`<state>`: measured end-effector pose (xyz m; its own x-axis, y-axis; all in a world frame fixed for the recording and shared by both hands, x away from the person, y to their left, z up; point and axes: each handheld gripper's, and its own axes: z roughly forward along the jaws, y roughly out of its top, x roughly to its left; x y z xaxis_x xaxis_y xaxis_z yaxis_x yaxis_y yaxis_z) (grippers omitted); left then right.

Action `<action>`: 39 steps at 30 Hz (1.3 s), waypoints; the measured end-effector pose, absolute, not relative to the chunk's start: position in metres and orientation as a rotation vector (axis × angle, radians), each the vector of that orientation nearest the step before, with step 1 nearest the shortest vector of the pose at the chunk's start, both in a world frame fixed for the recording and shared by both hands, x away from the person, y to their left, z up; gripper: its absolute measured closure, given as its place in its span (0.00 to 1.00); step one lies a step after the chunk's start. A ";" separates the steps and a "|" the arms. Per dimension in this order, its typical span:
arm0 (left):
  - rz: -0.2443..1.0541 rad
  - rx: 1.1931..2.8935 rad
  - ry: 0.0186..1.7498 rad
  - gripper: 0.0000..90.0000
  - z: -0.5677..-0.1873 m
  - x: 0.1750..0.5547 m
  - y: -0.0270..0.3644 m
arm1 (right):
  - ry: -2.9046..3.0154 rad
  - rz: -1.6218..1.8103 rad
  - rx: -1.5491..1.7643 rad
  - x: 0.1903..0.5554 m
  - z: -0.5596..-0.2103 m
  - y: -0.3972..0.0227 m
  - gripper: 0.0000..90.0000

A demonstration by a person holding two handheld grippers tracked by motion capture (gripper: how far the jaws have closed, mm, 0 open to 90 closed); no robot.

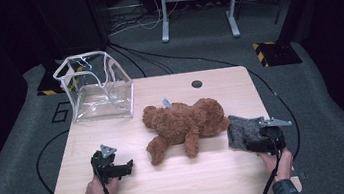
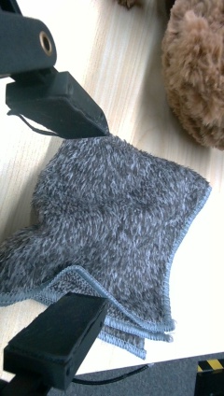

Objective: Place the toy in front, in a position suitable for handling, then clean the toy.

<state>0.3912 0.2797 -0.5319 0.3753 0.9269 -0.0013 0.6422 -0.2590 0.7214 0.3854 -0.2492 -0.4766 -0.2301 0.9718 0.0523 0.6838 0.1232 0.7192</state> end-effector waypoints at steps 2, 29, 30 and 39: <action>0.578 1.997 1.351 0.00 -0.532 0.391 0.279 | 1.980 0.892 1.598 0.386 -0.477 -0.249 0.15; 0.485 1.947 1.050 0.13 -0.482 0.380 0.202 | 2.033 0.858 1.627 0.398 -0.491 -0.243 0.11; 0.477 1.950 1.041 0.17 -0.483 0.381 0.200 | 2.042 0.854 1.619 0.400 -0.492 -0.243 0.11; 0.435 1.965 1.049 0.38 -0.504 0.388 0.190 | 2.058 0.819 1.638 0.406 -0.500 -0.240 0.12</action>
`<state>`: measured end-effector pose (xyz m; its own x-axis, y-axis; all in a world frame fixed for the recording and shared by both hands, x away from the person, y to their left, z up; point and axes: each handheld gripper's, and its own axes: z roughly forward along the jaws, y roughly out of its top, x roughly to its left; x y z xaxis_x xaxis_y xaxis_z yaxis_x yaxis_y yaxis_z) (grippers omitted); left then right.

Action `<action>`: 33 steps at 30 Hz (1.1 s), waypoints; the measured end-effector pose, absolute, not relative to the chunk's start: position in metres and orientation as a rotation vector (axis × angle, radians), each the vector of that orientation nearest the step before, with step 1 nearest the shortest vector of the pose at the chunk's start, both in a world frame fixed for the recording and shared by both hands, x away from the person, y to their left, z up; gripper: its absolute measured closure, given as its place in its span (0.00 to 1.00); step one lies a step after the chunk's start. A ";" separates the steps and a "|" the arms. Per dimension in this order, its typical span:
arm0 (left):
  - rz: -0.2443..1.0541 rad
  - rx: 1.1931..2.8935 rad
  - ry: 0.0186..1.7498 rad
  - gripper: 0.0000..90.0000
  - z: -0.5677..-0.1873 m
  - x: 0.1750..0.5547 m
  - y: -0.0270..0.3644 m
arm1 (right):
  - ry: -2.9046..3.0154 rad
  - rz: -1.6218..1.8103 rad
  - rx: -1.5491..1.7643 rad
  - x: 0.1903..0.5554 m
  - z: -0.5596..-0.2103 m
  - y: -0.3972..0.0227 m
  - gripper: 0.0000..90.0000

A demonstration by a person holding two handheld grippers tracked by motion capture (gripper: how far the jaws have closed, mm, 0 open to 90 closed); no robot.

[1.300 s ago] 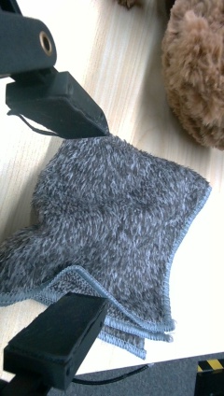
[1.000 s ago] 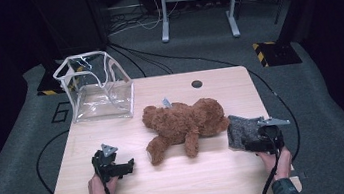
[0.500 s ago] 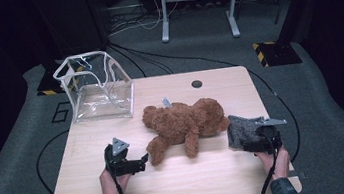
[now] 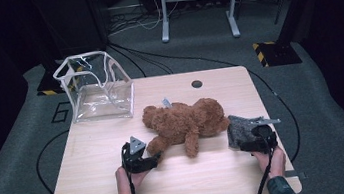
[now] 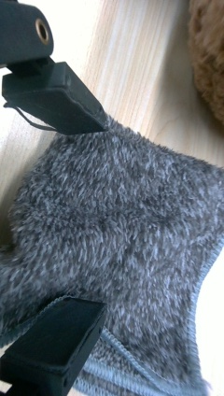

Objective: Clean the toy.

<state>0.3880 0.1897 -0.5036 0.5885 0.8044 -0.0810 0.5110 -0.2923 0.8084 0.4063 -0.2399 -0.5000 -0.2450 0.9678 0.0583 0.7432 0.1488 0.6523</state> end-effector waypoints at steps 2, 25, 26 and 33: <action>0.428 1.967 1.040 0.46 -0.508 0.388 0.189 | 2.059 0.811 1.649 0.408 -0.503 -0.239 0.12; 0.529 1.949 0.965 0.70 -0.525 0.379 0.190 | 2.042 0.750 1.633 0.412 -0.507 -0.242 0.70; 0.533 1.945 0.966 0.70 -0.525 0.379 0.190 | 2.027 0.757 1.655 0.411 -0.507 -0.242 0.73; 0.554 1.950 0.965 0.70 -0.525 0.378 0.188 | 1.987 0.788 1.685 0.408 -0.505 -0.243 0.83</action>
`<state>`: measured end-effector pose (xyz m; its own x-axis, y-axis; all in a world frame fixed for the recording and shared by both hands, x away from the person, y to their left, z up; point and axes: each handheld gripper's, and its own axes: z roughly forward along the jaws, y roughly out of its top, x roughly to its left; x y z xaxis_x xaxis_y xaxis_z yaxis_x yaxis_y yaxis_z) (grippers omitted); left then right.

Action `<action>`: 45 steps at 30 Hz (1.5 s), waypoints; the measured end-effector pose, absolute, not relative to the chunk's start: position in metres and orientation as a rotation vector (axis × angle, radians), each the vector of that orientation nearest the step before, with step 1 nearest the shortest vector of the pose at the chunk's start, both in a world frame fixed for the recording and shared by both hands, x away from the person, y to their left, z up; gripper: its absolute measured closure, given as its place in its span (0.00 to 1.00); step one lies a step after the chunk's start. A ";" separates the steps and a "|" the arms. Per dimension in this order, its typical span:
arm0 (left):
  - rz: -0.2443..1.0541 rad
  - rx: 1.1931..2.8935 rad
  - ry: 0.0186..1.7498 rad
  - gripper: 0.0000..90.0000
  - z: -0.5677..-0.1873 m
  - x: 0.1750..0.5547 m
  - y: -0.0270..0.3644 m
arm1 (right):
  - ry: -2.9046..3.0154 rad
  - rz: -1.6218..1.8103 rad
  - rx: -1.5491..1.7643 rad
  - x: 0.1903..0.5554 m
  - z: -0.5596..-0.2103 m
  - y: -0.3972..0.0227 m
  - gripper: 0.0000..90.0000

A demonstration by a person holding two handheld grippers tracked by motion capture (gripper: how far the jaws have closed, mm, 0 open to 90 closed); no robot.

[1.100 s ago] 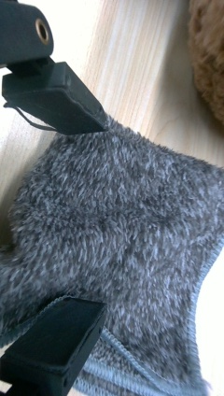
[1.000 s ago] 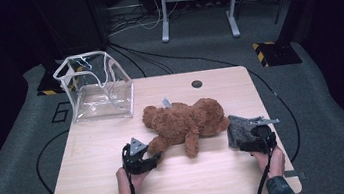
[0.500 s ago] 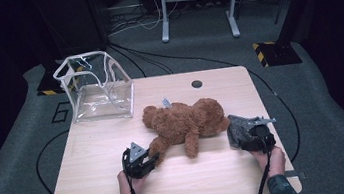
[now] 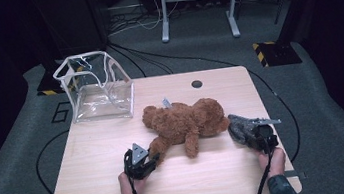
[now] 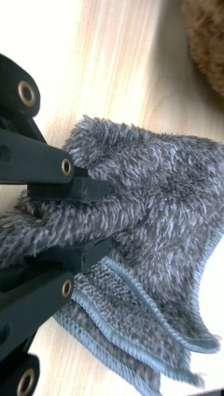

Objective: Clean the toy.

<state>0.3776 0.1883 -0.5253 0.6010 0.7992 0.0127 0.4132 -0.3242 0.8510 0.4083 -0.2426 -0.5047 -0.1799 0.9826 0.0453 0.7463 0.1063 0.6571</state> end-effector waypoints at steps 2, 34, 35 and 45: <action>0.553 1.948 0.966 0.70 -0.525 0.378 0.188 | 1.965 0.810 1.687 0.407 -0.501 -0.244 0.84; 0.567 1.957 0.965 0.68 -0.525 0.376 0.187 | 2.093 0.975 1.338 0.454 -0.409 -0.133 0.83; 0.570 1.952 0.965 0.69 -0.525 0.376 0.187 | 2.090 0.971 1.349 0.455 -0.410 -0.135 0.83; 0.572 1.950 0.965 0.69 -0.525 0.376 0.187 | 2.034 0.923 1.465 0.459 -0.416 -0.160 0.83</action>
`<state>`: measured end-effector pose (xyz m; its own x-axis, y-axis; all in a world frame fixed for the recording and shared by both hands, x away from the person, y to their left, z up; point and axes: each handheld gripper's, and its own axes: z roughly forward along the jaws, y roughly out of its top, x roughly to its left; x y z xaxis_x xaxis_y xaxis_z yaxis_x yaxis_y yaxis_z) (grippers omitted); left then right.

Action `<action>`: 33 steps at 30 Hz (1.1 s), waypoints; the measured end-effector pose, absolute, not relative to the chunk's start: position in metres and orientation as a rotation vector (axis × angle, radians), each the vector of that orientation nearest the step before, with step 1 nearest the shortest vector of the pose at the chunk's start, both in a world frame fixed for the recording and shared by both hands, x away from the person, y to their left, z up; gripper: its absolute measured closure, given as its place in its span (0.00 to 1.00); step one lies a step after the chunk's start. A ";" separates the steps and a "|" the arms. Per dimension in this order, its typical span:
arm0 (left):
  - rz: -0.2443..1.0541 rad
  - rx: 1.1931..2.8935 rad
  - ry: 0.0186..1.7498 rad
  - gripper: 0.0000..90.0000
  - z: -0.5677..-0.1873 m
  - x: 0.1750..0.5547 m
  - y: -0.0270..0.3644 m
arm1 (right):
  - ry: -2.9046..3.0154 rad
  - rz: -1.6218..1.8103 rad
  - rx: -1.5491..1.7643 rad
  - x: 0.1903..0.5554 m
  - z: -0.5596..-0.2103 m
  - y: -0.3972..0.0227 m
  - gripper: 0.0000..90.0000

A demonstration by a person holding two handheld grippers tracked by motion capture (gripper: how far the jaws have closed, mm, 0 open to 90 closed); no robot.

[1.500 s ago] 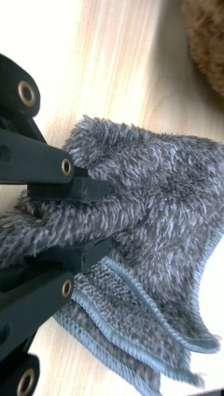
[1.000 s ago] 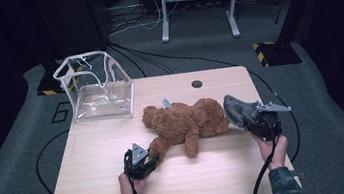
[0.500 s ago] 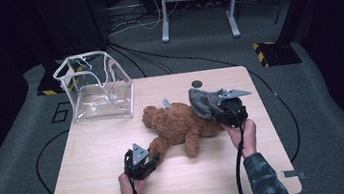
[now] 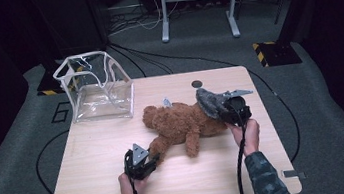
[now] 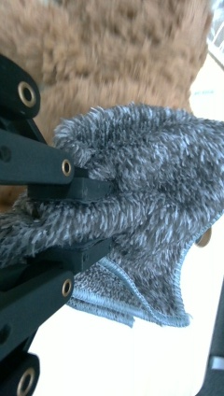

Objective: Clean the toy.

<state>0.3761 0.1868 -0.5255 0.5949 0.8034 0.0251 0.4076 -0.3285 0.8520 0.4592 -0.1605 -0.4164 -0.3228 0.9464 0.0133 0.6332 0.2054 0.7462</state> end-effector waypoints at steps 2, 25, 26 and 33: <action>0.572 1.951 0.965 0.69 -0.525 0.376 0.187 | 2.027 0.918 1.488 0.460 -0.421 -0.168 0.83; 0.589 1.951 0.965 0.68 -0.526 0.376 0.185 | 1.972 0.963 1.490 0.450 -0.399 -0.191 0.83; 0.589 1.950 0.965 0.68 -0.526 0.376 0.185 | 1.973 0.981 1.469 0.451 -0.393 -0.185 0.83; 0.591 1.953 0.962 0.68 -0.525 0.376 0.186 | 2.087 0.945 1.364 0.463 -0.388 -0.136 0.83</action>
